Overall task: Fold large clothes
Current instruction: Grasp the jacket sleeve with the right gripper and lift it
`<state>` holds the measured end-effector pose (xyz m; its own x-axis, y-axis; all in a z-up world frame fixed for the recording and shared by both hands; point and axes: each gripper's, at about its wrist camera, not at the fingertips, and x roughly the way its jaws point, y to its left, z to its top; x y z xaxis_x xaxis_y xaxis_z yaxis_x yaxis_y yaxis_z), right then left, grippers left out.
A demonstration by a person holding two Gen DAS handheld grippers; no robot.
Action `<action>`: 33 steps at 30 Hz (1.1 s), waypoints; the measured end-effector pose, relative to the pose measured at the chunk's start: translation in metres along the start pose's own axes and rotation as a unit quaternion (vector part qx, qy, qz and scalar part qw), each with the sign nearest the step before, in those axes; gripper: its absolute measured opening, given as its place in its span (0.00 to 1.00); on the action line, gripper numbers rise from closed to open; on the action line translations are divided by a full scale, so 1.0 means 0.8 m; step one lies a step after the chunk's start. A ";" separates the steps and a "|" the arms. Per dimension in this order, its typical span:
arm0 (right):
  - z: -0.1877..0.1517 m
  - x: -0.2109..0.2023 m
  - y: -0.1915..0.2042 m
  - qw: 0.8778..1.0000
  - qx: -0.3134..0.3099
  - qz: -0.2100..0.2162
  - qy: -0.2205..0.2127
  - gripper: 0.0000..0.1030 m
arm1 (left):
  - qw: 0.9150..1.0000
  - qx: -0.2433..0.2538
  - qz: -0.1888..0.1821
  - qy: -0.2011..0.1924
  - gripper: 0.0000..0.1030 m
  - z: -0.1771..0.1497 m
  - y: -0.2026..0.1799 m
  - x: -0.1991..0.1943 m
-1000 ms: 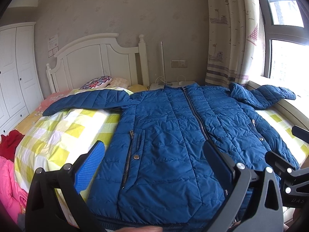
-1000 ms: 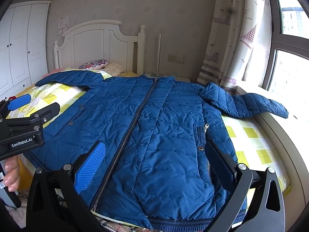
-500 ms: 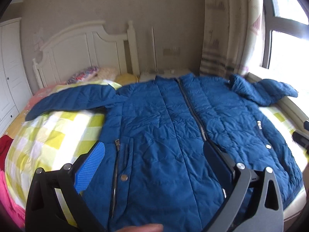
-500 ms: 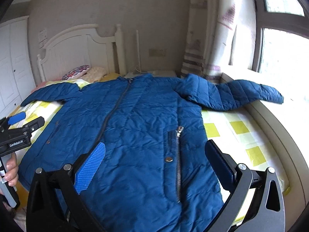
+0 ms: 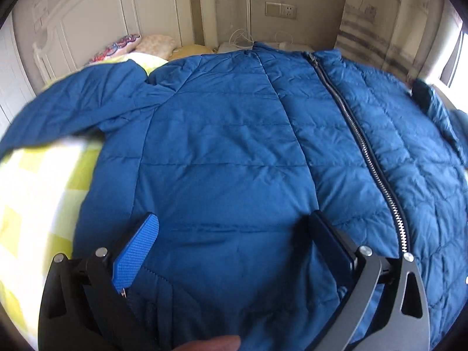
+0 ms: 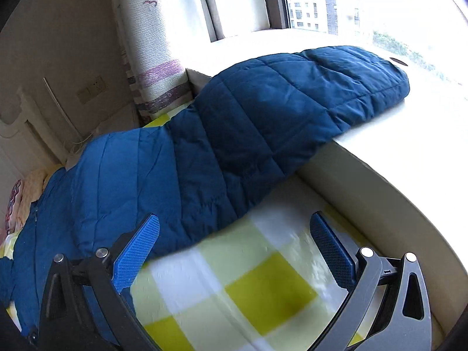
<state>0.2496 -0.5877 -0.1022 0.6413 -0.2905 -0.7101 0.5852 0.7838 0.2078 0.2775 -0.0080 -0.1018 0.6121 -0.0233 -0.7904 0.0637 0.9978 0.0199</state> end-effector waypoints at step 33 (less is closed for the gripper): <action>-0.152 -0.150 0.265 0.902 -0.360 0.237 -0.018 0.83 | 0.999 -0.014 -0.038 -0.005 0.98 -0.003 0.012 -0.002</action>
<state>0.2360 -0.3198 -0.0549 0.7576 0.1644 -0.6316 -0.2259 0.9740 -0.0175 0.2754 0.0018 -0.1019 0.6137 -0.1003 -0.7831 0.0884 0.9944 -0.0581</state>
